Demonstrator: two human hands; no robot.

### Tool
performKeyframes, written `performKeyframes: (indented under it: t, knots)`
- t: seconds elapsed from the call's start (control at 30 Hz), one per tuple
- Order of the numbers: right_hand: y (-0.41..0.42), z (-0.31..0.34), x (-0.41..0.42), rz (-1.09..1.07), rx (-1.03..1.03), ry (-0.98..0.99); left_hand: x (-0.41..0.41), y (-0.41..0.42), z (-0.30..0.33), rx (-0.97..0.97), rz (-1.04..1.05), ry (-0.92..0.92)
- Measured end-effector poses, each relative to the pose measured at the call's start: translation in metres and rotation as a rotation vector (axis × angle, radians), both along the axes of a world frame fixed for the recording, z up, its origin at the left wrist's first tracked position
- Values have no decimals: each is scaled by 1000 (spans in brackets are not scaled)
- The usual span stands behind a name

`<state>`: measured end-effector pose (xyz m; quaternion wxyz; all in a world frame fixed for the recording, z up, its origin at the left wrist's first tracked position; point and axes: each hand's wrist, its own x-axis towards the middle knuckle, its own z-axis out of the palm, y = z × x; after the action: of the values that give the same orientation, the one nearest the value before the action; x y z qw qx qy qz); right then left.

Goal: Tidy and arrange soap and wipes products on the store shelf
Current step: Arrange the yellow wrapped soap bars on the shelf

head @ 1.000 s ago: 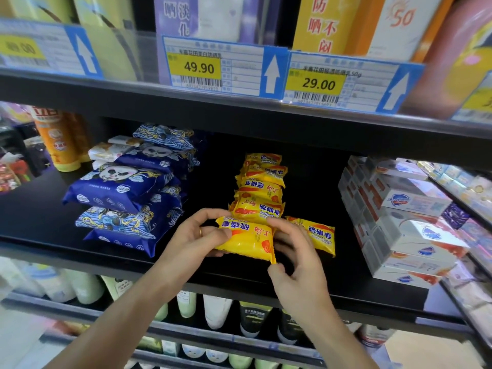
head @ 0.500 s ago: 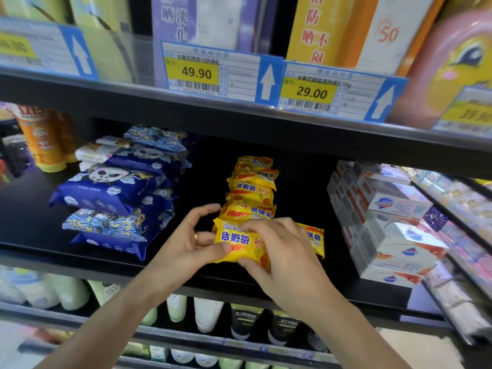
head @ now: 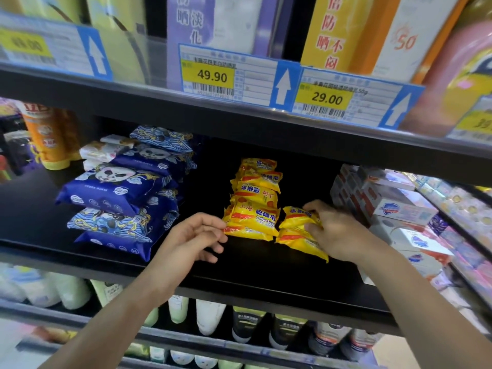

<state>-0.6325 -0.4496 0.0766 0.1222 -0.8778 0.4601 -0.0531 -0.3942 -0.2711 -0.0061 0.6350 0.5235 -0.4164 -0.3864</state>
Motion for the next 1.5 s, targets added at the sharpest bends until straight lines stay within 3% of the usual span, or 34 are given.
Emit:
performKeyframes:
  t: [0.3,0.6,0.9,1.1,1.3,1.5]
  knots:
    - [-16,-5,-9,-23,159,47,-1,-2,0,10,23,-14]
    - [-32,-3,7,-110,127,58,-3,-3,-1,15,38,-27]
    - [-53,-6,20,-103,250,63,-3,-3,0,29,51,-45]
    - [-36,-7,46,51,61,-238,-3,-3,0,20,56,-30]
    - [-9,-17,72,175,-142,121,-3,-3,0,18,68,-17]
    - [2,-26,73,175,-273,25,-3,-4,0,32,84,-25]
